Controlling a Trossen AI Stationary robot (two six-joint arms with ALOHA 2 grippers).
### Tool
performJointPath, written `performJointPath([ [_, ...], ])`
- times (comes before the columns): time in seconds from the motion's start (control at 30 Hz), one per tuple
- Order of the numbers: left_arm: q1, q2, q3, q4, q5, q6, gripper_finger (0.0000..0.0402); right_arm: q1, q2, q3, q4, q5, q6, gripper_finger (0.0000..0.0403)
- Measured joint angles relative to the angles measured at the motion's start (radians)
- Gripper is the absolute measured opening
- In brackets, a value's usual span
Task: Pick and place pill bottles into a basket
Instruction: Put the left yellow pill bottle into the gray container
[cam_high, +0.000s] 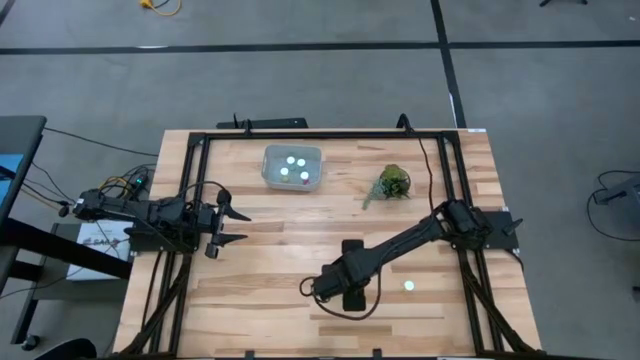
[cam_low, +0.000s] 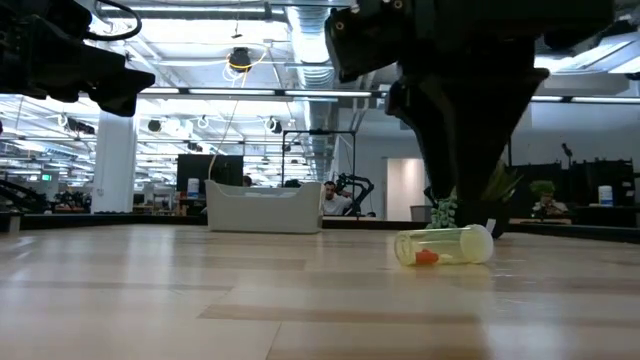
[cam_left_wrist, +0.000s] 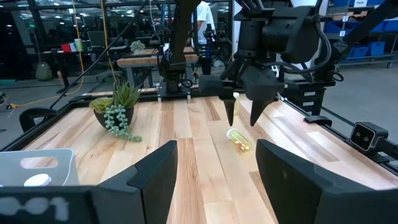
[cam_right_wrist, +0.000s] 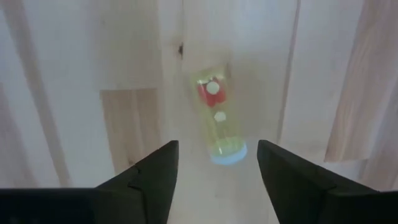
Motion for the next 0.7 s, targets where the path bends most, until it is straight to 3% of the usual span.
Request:
performJointPath([
  [0.7, 0.0, 0.0, 0.0, 0.0, 0.0, 0.0, 0.0208, -0.014, 0.003, -0.132, 0.17, -0.012, -0.035, 0.0203],
])
